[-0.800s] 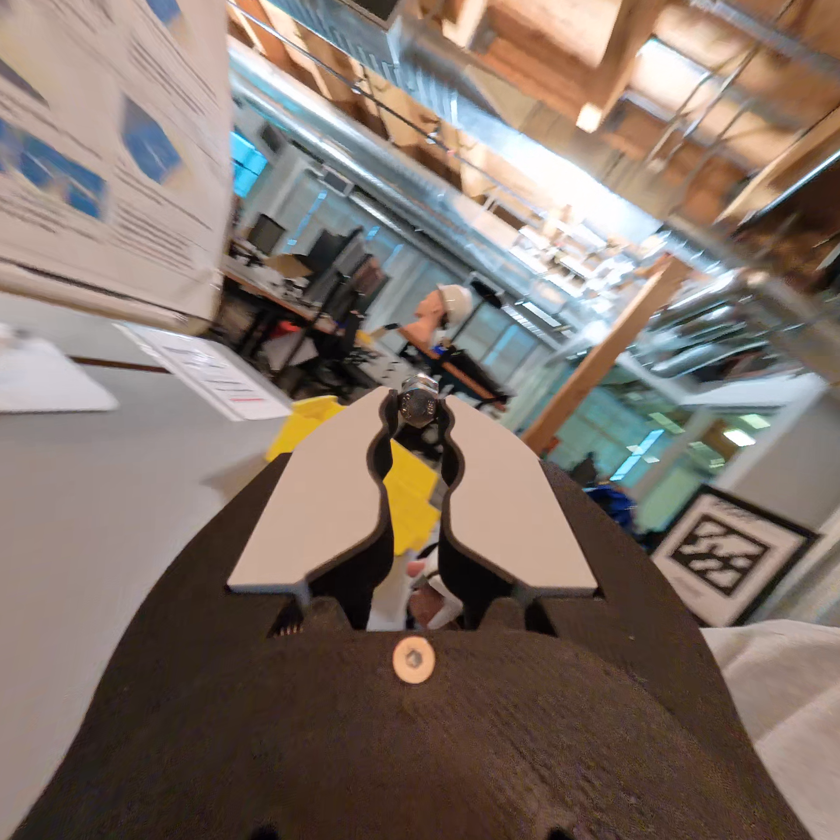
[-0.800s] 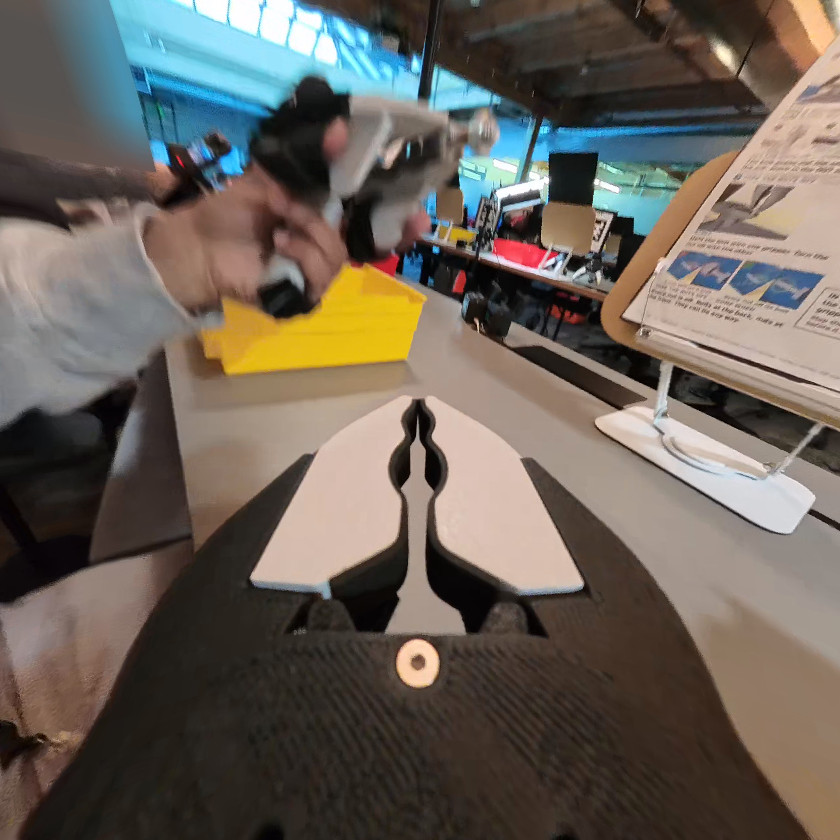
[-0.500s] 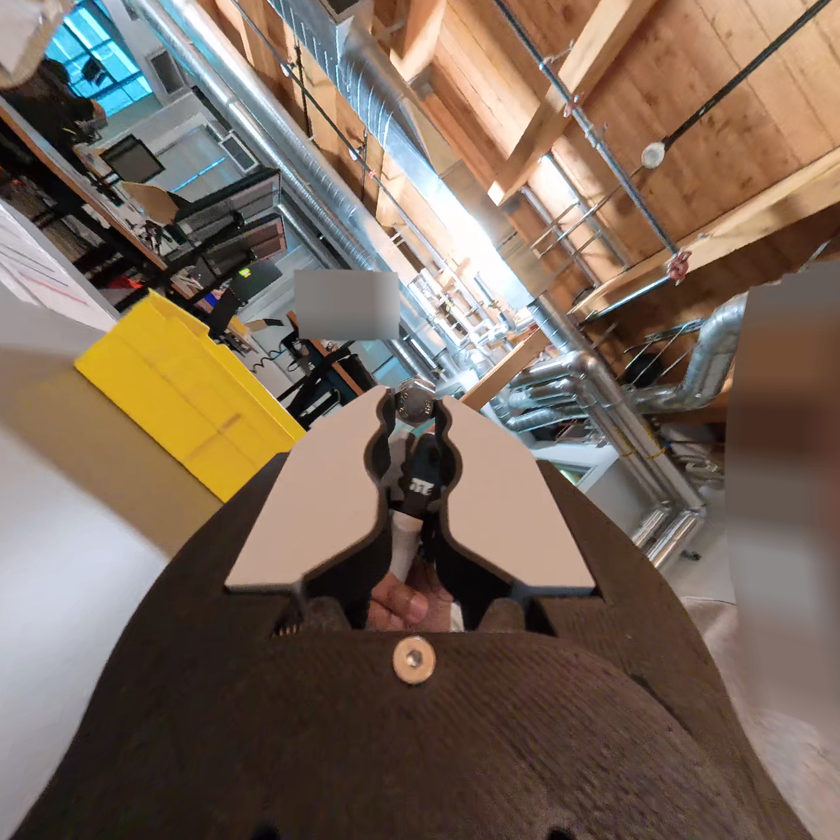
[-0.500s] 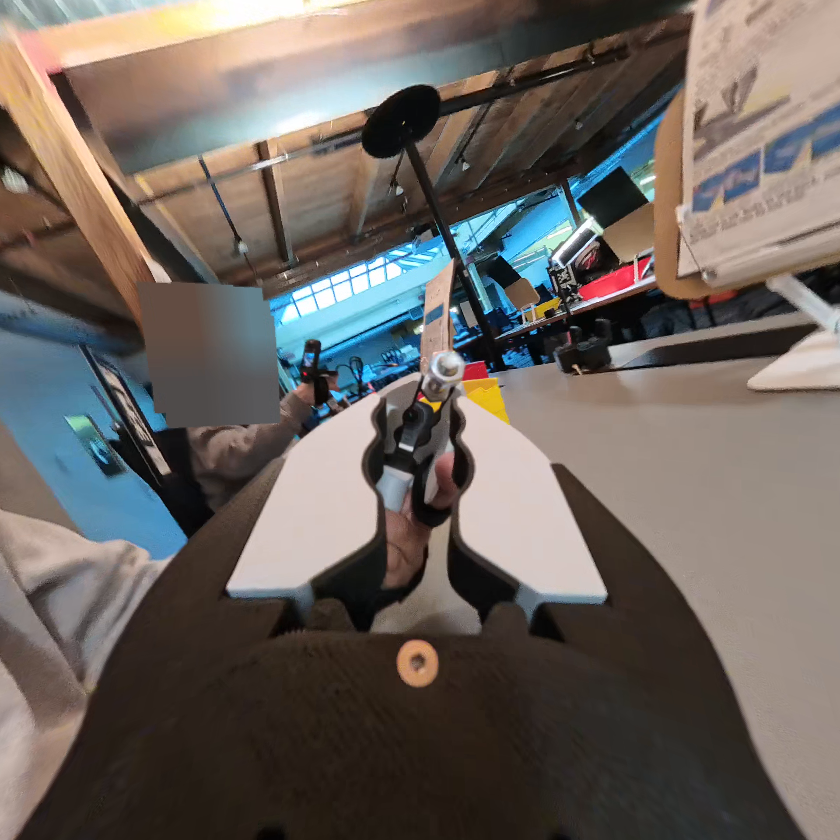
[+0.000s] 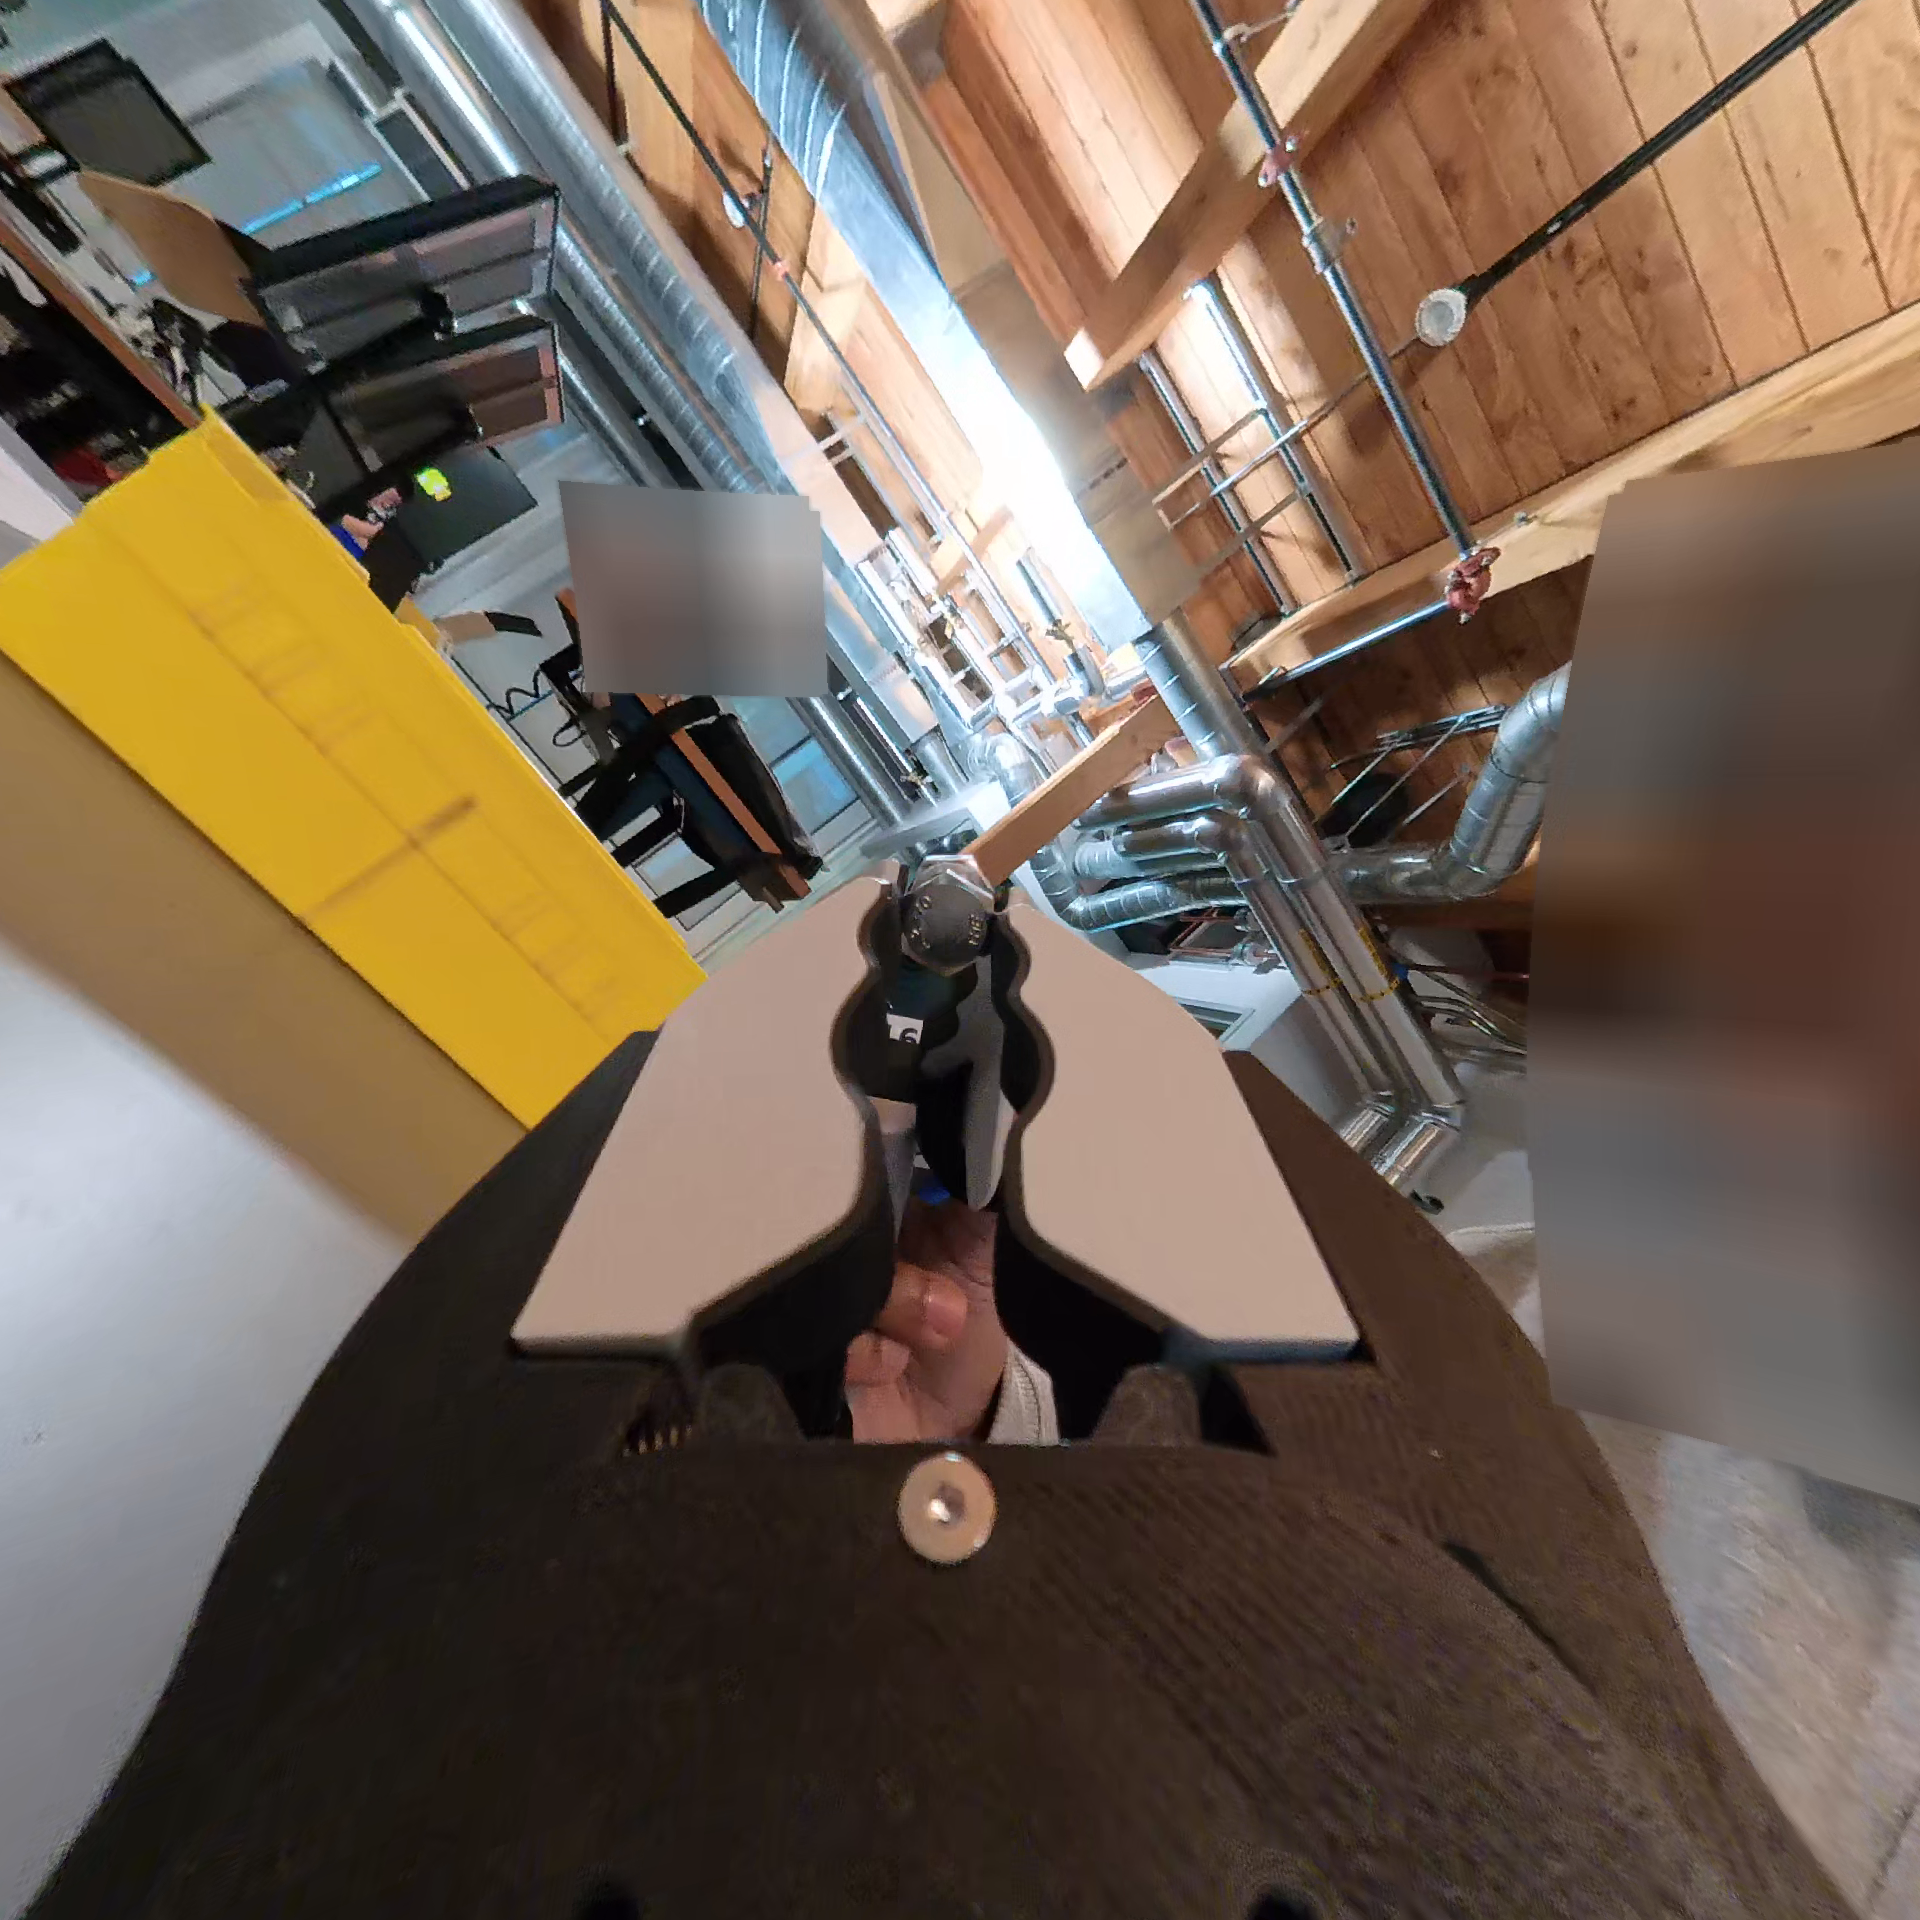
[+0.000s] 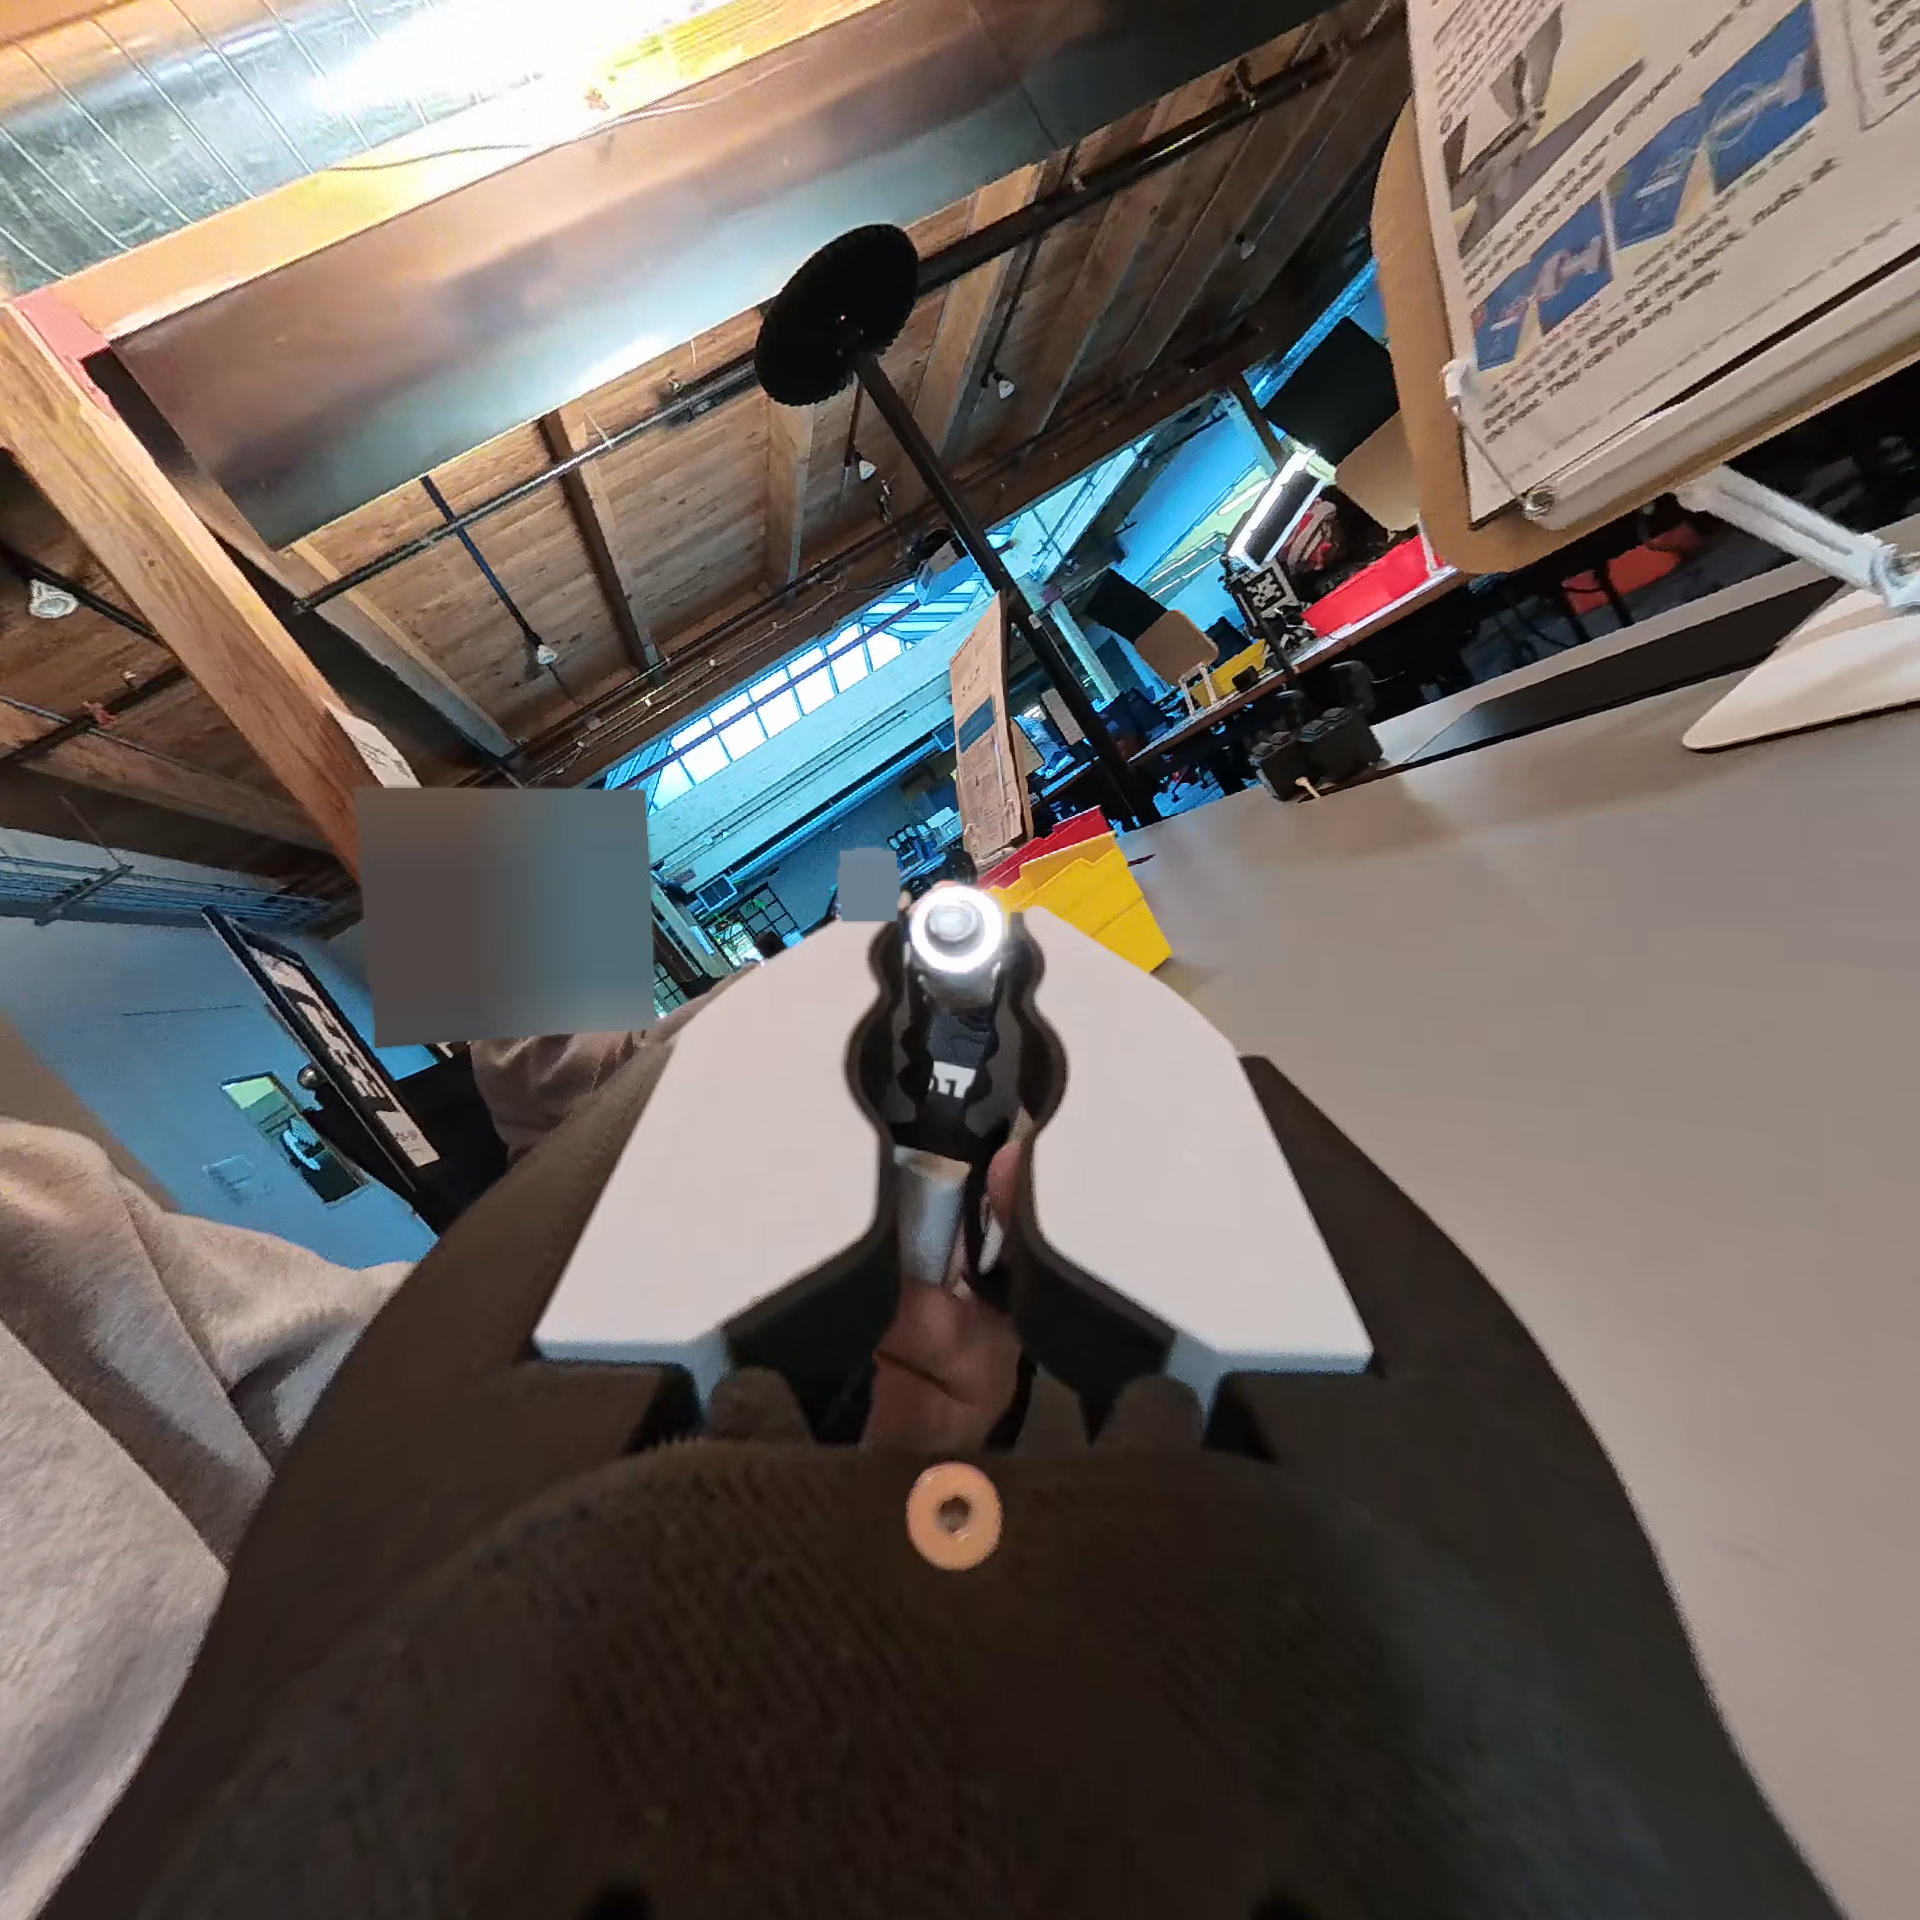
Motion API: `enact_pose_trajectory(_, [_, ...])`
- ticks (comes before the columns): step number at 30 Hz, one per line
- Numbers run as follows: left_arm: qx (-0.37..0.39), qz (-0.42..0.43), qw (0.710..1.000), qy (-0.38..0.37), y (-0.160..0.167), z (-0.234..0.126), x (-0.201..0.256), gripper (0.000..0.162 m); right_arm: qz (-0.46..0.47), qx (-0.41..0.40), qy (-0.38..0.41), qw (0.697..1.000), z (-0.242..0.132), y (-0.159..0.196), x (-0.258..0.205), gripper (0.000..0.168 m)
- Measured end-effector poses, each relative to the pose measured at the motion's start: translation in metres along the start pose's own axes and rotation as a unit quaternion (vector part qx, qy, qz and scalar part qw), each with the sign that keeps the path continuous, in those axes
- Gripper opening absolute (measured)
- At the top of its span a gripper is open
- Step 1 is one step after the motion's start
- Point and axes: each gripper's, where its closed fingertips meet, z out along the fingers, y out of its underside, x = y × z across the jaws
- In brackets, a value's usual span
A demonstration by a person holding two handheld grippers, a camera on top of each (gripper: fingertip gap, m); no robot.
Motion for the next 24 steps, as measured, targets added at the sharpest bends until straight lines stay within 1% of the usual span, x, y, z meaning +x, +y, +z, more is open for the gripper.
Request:
enact_pose_trajectory(2, [-0.004,0.005,1.0,-0.005,0.001,0.001,-0.003,0.016,0.003,-0.006,0.006,1.0,-0.001,0.0,0.003,0.018])
enact_pose_trajectory(5, [-0.021,0.002,1.0,-0.004,0.004,0.001,-0.005,0.017,-0.015,-0.023,0.009,1.0,-0.003,0.001,0.004,0.018])
enact_pose_trajectory(8, [-0.057,0.024,0.998,-0.004,0.012,0.002,-0.005,0.017,-0.035,-0.042,0.004,0.999,-0.004,-0.001,0.003,0.018])
enact_pose_trajectory(9, [-0.073,0.036,0.997,-0.005,0.015,0.002,-0.005,0.021,-0.041,-0.049,0.005,0.998,-0.005,-0.001,0.004,0.018])
enact_pose_trajectory(10, [-0.091,0.05,0.995,-0.008,0.019,0.003,-0.005,0.033,-0.049,-0.058,0.007,0.997,-0.006,-0.002,0.006,0.018])
enact_pose_trajectory(11, [-0.111,0.067,0.991,-0.014,0.022,0.002,-0.006,0.041,-0.056,-0.068,0.007,0.996,-0.007,-0.004,0.007,0.018])
enact_pose_trajectory(12, [-0.133,0.09,0.987,-0.024,0.025,0.002,-0.008,0.047,-0.061,-0.08,0.003,0.995,-0.009,-0.005,0.009,0.018])
enact_pose_trajectory(14, [-0.175,0.146,0.972,-0.049,0.03,-0.002,-0.015,0.053,-0.068,-0.112,-0.008,0.991,-0.012,-0.005,0.012,0.018])
enact_pose_trajectory(17, [-0.233,0.217,0.945,-0.073,0.04,-0.007,-0.021,0.052,-0.105,-0.18,-0.035,0.977,-0.02,0.004,0.013,0.018])
enact_pose_trajectory(19, [-0.271,0.242,0.928,-0.078,0.05,-0.011,-0.024,0.051,-0.139,-0.217,-0.048,0.965,-0.025,0.01,0.012,0.018])
enact_pose_trajectory(21, [-0.314,0.258,0.91,-0.08,0.063,-0.015,-0.029,0.048,-0.168,-0.235,-0.046,0.956,-0.03,0.012,0.014,0.018])
enact_pose_trajectory(24, [-0.333,0.272,0.899,-0.078,0.071,-0.016,-0.028,0.045,-0.179,-0.249,-0.05,0.951,-0.036,0.012,0.015,0.018])
